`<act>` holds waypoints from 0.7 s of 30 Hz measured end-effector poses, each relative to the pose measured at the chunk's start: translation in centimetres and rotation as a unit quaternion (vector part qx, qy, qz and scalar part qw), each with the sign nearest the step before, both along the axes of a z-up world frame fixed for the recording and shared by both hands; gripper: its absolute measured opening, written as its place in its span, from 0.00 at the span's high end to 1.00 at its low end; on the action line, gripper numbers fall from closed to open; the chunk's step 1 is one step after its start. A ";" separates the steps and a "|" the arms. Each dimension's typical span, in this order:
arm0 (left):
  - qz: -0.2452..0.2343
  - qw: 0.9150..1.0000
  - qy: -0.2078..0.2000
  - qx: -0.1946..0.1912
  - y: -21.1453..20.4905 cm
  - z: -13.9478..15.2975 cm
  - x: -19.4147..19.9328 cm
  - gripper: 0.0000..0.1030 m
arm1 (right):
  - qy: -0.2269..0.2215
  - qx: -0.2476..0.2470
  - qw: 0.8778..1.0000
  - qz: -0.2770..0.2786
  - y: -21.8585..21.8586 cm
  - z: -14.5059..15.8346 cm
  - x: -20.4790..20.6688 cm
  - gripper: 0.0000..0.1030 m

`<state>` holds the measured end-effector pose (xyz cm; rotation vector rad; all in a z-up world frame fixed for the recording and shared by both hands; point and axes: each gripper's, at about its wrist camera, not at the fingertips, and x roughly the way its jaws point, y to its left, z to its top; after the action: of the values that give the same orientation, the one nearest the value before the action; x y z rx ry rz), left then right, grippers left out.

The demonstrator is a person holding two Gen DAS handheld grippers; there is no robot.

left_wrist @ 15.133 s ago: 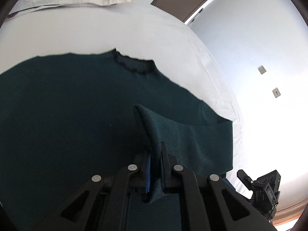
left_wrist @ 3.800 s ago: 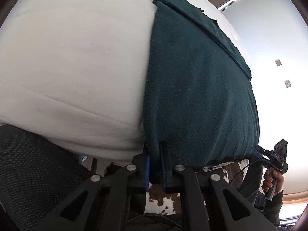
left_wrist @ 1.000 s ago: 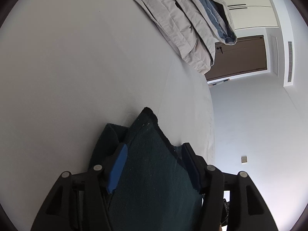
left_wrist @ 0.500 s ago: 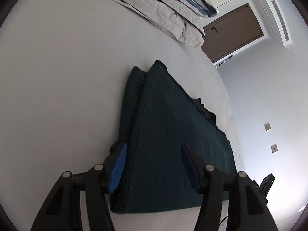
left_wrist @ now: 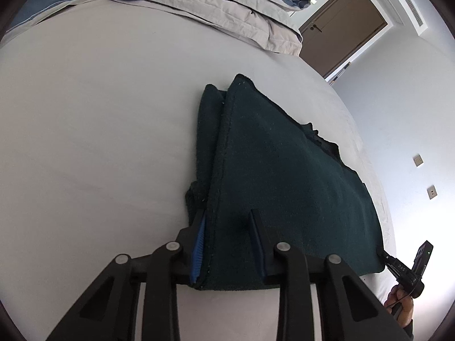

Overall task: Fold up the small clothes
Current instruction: 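Lower the folded hem onto the sweater with both tools and release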

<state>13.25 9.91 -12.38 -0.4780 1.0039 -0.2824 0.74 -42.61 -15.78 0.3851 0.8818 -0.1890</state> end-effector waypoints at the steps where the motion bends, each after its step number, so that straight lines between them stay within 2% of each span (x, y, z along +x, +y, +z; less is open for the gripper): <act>1: 0.000 1.000 -0.001 0.005 0.0 0.0 -0.1 0.74 | 0.001 0.002 1.000 0.002 -0.1 0.0 -0.1 0.93; 3: -0.003 1.000 -0.004 0.014 -0.1 -0.1 -0.2 0.78 | 0.002 -0.001 1.000 0.004 0.0 0.1 -0.3 0.93; 5: -0.006 1.000 -0.005 0.024 -0.2 -0.2 -0.3 0.89 | 0.003 -0.001 1.000 0.004 -0.1 0.2 -0.4 0.94; 7: -0.005 1.000 -0.005 0.030 -0.2 -0.2 -0.4 0.92 | 0.002 -0.001 1.000 0.003 -0.2 0.2 -0.5 0.95; 16: -0.008 0.999 -0.009 0.037 0.1 -0.3 -0.8 0.94 | -0.010 -0.001 1.000 -0.002 -0.4 1.0 -1.5 0.95; 21: -0.008 0.999 -0.008 0.037 0.3 -0.5 -1.0 0.94 | 0.002 0.021 1.000 -0.008 -1.5 -0.5 -1.8 0.95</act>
<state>12.24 10.16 -12.84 -0.4007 0.9998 -0.2612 -1.03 -44.15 -16.24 0.4307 0.8879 -0.1854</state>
